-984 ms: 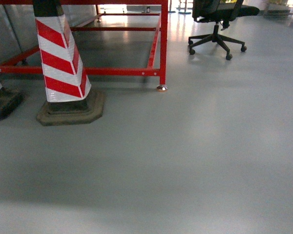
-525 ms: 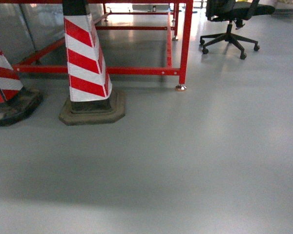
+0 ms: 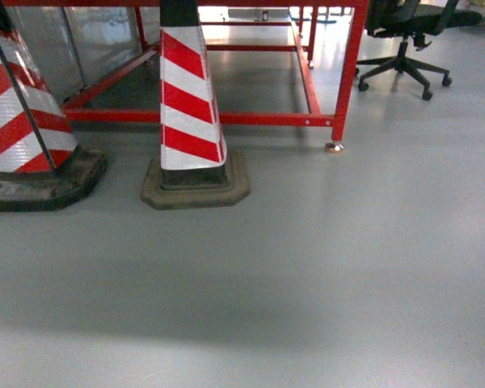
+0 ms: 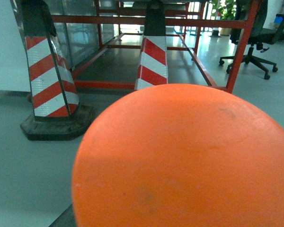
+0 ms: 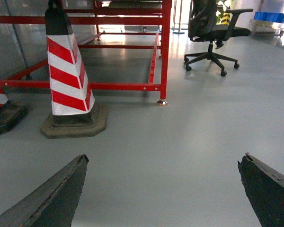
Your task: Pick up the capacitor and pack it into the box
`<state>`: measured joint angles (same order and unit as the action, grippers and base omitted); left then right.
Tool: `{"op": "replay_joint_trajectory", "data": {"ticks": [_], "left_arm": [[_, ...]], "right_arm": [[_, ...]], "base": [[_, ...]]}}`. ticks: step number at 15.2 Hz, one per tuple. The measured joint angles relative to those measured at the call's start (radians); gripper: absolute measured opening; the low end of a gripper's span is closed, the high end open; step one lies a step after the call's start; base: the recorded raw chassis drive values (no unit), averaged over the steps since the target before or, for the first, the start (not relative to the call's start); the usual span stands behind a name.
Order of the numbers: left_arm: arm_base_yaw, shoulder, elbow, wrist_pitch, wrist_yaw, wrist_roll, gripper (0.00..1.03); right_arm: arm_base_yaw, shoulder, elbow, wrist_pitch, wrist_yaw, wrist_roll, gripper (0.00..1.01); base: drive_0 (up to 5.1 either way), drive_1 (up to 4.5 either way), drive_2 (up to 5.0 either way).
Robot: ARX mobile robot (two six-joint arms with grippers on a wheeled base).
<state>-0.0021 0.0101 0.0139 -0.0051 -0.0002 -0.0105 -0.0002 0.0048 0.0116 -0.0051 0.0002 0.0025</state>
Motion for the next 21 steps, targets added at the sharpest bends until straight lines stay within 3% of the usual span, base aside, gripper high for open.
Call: {"op": "replay_joint_trajectory", "data": {"ticks": [7,10,17,21], "left_arm": [[0.0,0.0,0.0,0.0,0.0,0.0,0.43],[0.0,0.0,0.0,0.001,-0.005,0.0,0.43],[0.0,0.0,0.0,-0.002,-0.003,0.0,0.43],[0.0,0.0,0.0,-0.001,0.0,0.0,0.43]], "right_arm": [[0.0,0.0,0.0,0.0,0.0,0.0,0.98],[0.0,0.0,0.0,0.0,-0.003,0.0,0.98],[0.0,0.0,0.0,0.001,-0.003,0.0,0.98],[0.0,0.0,0.0,0.0,0.0,0.0,0.98]], "base": [[-4.9,2.46,2.5],[0.0,0.0,0.0],[2.9,1.92,-5.0],[0.1,4.19,-4.0]]}}
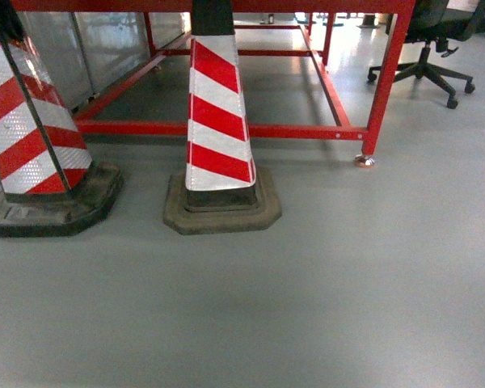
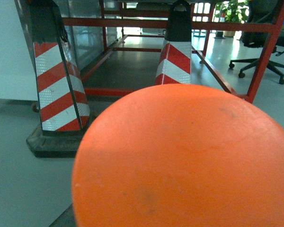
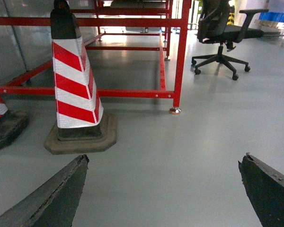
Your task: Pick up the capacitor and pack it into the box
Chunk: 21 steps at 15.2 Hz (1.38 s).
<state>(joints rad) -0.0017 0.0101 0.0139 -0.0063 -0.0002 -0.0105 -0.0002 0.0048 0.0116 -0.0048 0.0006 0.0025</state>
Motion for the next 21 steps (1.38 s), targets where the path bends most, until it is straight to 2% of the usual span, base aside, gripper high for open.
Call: {"op": "replay_joint_trajectory", "data": {"ticks": [16,21], "left_arm": [[0.0,0.0,0.0,-0.001,-0.002,0.0,0.43],[0.0,0.0,0.0,-0.001,0.0,0.0,0.43]], "right_arm": [[0.0,0.0,0.0,-0.002,0.0,0.0,0.98],[0.0,0.0,0.0,-0.001,-0.001,0.0,0.98]], "base": [[0.0,4.2,-4.1],[0.0,0.0,0.0]]}}
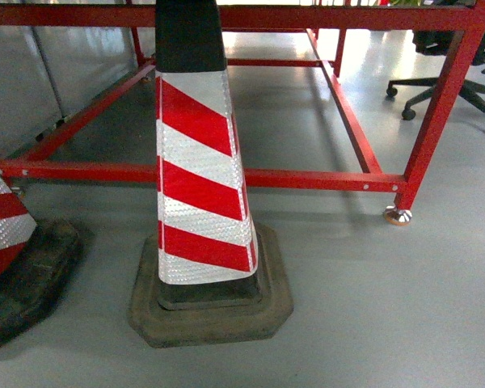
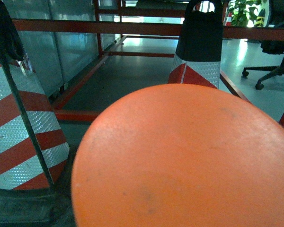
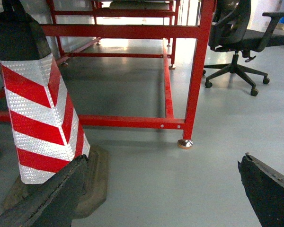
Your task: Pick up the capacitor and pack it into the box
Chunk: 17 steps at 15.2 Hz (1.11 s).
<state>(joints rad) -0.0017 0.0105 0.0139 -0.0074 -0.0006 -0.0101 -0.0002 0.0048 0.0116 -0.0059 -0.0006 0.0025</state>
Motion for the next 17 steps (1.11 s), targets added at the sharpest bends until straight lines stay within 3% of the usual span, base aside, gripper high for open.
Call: {"op": "replay_joint_trajectory", "data": {"ticks": [17], "left_arm": [[0.0,0.0,0.0,0.0,0.0,0.01,0.43]], "right_arm": [[0.0,0.0,0.0,0.001,0.002,0.001,0.98]], "base": [[0.0,0.0,0.0]]}}
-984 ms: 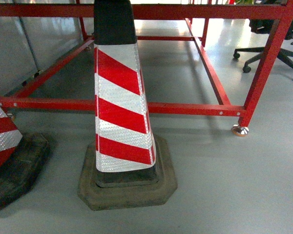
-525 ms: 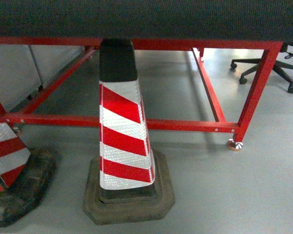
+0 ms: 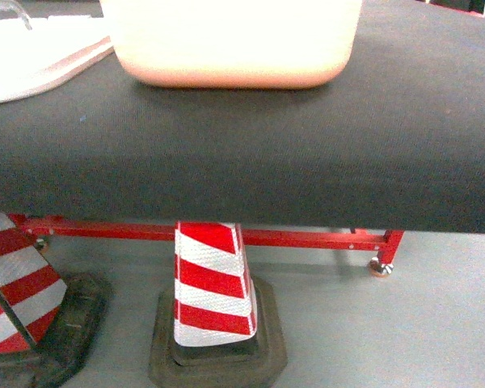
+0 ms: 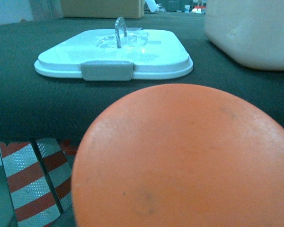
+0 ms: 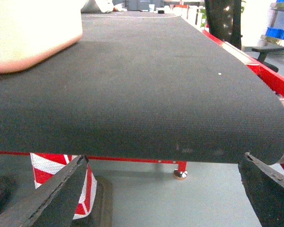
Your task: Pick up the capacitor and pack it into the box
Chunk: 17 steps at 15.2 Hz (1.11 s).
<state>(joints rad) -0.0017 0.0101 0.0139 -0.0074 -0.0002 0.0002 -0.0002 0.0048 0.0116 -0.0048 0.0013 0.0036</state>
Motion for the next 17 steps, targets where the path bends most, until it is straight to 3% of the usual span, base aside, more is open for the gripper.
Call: {"op": "replay_joint_trajectory", "data": {"ticks": [17], "left_arm": [[0.0,0.0,0.0,0.001,0.0,0.0,0.43]], "right_arm": [[0.0,0.0,0.0,0.0,-0.001,-0.001,0.98]], "base": [[0.0,0.0,0.0]]}}
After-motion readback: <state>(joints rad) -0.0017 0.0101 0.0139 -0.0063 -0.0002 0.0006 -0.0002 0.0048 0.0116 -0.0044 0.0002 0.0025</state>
